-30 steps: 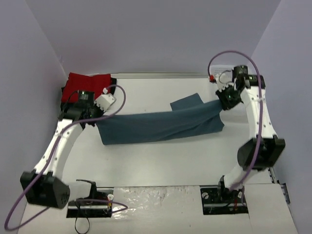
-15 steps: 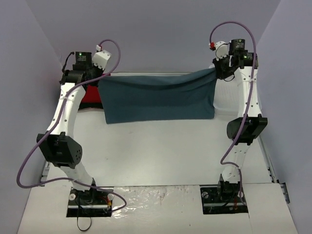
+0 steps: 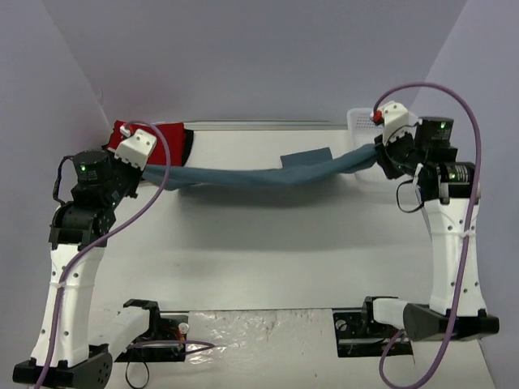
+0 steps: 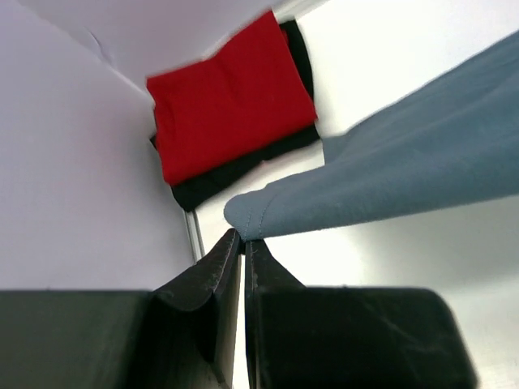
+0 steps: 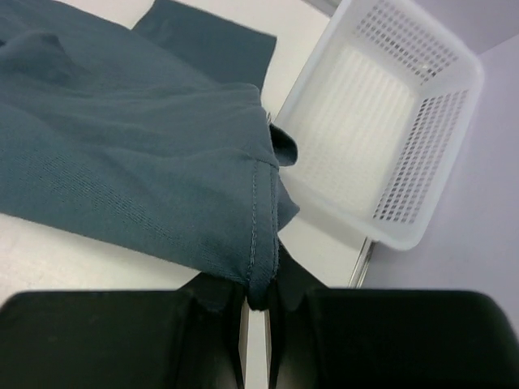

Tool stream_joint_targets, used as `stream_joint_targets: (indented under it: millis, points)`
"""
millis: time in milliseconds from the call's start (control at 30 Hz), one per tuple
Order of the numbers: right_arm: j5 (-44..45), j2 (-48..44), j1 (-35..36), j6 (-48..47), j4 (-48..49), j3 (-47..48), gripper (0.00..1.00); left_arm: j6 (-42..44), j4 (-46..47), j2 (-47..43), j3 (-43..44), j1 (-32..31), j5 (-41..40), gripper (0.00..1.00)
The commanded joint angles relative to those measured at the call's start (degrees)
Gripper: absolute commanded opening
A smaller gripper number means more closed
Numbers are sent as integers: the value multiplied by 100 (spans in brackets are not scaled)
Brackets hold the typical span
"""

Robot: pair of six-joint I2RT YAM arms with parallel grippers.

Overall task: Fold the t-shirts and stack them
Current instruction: Fold the flattened tshirt in 1/3 of the way

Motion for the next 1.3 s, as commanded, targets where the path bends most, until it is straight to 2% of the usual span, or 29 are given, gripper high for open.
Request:
stream_joint_targets:
  millis: [0,167,300,500,767,867,1000,1167,1267]
  points:
    - [128,-716,-15,-25,21,-745,0,38,-181,-347,-396,102,-192,2]
    - [348,-1692,-15,221,21,-985,0,-287,-506,-770,-125,137,97,2]
    - [321,-1746,-15,406,30,-739,0,-437,-569,-735,95,137,257,2]
    - [585,-1159,-15,458,416,-694,0,-420,-323,-288,175,137,151,2]
    - [664,528,-32,432,1199,-546,0,-244,310,1214,227,163,107,2]
    - [673,1258,-32,458,1278,-10,0,-226,477,1891,622,251,63,2]
    - [655,2049,-41,616,1260,1217,0,-270,512,2682,1500,304,98,2]
    - [594,1841,-41,766,1102,1986,0,-525,469,2421,2546,304,326,2]
    - [498,1009,-32,801,1085,1908,0,-473,337,1860,2540,295,388,2]
